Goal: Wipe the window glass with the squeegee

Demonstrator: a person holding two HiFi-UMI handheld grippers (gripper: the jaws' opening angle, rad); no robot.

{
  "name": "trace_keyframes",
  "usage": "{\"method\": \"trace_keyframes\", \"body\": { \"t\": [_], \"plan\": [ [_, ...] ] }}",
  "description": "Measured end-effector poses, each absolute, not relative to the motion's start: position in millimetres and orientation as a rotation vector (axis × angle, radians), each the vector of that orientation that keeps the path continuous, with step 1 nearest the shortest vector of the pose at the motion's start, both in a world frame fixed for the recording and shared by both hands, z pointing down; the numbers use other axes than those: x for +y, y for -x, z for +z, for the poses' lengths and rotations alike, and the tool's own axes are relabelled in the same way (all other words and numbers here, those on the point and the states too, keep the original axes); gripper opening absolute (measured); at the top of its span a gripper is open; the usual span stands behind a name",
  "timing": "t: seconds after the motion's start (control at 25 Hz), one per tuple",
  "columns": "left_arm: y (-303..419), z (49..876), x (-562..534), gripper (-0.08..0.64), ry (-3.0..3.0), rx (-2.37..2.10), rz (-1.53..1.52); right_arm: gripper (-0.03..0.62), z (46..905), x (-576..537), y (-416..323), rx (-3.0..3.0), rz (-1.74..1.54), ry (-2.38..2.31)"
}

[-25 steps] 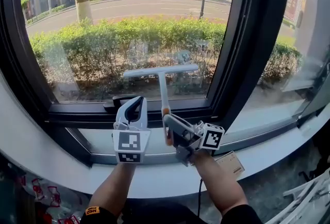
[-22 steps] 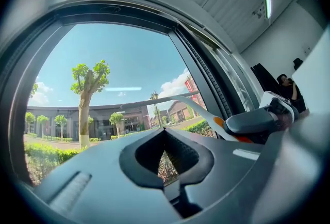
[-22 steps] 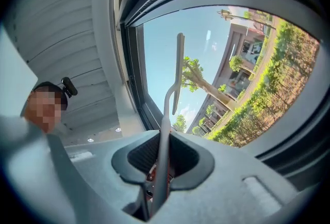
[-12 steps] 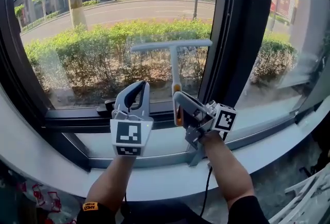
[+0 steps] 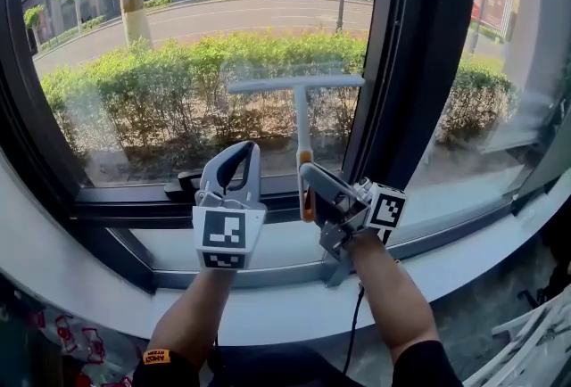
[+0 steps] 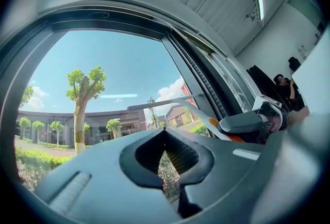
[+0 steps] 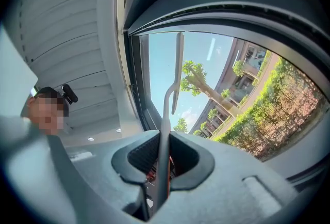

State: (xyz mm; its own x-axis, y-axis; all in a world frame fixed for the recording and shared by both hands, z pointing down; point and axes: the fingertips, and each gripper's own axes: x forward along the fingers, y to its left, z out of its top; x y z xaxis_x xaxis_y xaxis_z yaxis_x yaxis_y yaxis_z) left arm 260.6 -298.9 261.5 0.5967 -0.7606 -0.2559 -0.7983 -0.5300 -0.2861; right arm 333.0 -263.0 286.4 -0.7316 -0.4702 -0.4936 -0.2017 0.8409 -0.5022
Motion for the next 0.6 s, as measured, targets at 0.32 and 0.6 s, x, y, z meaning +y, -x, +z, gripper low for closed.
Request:
{"method": "trace_keyframes", "body": {
  "t": [0.32, 0.6],
  "plan": [
    [-261, 310, -305, 0.012, 2.53, 1.292, 0.059, 0.046, 328, -258, -332, 2.352, -0.657, 0.473],
    [-264, 350, -306, 0.012, 2.589, 1.304, -0.001, 0.046, 368, -252, -329, 2.322, -0.752, 0.487]
  ]
}}
